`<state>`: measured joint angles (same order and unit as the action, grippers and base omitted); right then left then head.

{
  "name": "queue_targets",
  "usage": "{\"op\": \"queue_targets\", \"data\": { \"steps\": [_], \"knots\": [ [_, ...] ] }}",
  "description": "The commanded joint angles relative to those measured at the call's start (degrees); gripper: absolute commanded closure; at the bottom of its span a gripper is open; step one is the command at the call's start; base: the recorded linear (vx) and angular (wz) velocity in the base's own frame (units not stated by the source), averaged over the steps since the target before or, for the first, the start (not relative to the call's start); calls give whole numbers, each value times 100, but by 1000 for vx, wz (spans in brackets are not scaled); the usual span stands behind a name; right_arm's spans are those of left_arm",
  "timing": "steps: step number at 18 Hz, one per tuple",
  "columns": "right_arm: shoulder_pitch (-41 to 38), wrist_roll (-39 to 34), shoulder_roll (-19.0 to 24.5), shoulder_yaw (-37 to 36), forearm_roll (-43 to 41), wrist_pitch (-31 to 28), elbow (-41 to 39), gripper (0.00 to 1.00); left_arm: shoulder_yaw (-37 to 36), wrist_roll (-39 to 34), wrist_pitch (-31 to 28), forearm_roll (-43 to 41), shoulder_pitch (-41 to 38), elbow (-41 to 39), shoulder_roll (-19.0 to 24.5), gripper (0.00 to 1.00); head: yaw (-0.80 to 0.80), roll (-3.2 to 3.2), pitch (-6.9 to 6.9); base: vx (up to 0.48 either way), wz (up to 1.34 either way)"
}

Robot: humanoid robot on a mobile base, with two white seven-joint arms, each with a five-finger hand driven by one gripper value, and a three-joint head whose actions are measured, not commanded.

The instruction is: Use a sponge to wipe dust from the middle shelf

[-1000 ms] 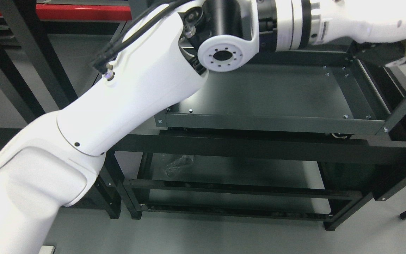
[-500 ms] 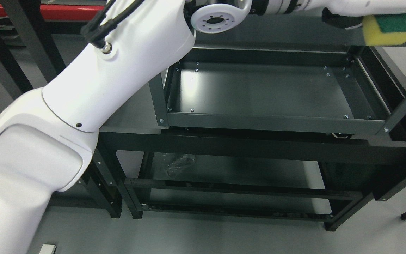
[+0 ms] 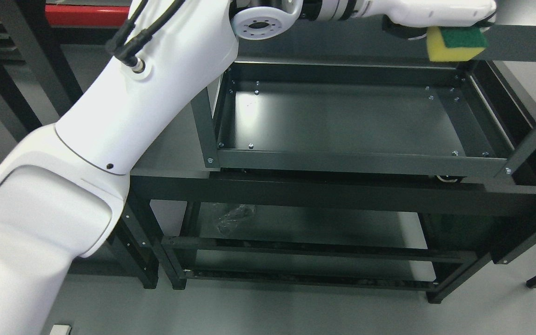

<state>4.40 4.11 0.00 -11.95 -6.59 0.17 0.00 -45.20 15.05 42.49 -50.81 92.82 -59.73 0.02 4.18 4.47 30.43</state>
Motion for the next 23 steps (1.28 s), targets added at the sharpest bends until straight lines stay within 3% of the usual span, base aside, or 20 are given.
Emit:
{"op": "queue_targets", "data": {
  "steps": [1,9,17,20,23],
  "knots": [
    [-1,2,-100,0,0,-421,-100,0,827,67,215,-192,-325,173,366,100,0,0,0,0,0],
    [-1,2,-100,0,0,-421,-100,0,1847,594,251,-60,-1063,-917,1570,100,0,0,0,1,-7],
    [-1,2,-100,0,0,-421,-100,0,2937,1113,251,888,-2100,-1910,2712,100,0,0,0,0,0],
    [-1,2,-100,0,0,-421,-100,0,3176,1158,251,1126,-2233,-2122,2749,100,0,0,0,0,0],
    [-1,2,-100,0,0,-421,-100,0,3062,1114,251,1118,-2136,-2096,2372,100,0,0,0,-1,5]
  ]
}}
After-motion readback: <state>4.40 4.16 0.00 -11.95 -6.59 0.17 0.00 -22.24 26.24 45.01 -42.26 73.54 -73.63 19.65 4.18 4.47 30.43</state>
